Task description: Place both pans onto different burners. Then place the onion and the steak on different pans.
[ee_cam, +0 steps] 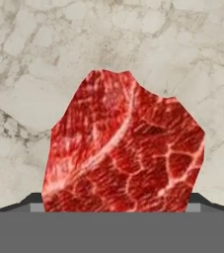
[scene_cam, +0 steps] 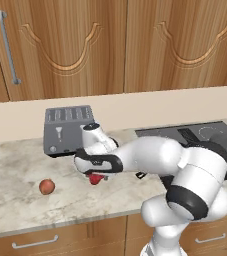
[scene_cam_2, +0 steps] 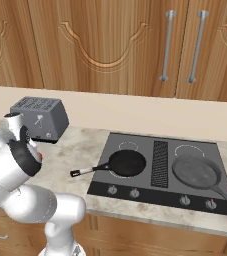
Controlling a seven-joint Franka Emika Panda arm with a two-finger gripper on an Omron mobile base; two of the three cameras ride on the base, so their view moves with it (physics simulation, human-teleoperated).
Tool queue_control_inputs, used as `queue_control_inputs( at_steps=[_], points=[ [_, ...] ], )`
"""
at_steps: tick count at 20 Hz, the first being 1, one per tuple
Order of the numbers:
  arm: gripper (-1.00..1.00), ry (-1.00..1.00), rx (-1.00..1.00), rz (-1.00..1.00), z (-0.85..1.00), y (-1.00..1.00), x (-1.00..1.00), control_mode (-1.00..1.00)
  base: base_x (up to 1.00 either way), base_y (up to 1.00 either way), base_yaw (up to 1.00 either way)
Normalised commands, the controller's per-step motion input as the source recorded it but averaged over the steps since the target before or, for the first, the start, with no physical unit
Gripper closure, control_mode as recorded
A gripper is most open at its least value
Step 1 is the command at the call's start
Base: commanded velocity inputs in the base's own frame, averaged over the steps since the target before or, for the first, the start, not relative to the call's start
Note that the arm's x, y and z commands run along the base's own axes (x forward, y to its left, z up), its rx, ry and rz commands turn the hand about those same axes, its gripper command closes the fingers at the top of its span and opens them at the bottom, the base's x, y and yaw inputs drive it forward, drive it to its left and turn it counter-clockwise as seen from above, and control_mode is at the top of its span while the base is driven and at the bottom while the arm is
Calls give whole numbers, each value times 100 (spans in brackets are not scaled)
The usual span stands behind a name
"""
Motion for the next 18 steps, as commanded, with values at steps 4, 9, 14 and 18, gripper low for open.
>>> queue_control_inputs(
  at_steps=[4,9,14,18],
  points=[
    [100,0,2,0,30,-66,-20,-100,0,0,0],
    [100,0,3,0,31,-67,-4,-100,0,0,0],
    [100,0,3,0,37,-66,0,-100,0,0,0],
    [100,0,0,0,27,-58,0,-100,0,0,0]
  ],
)
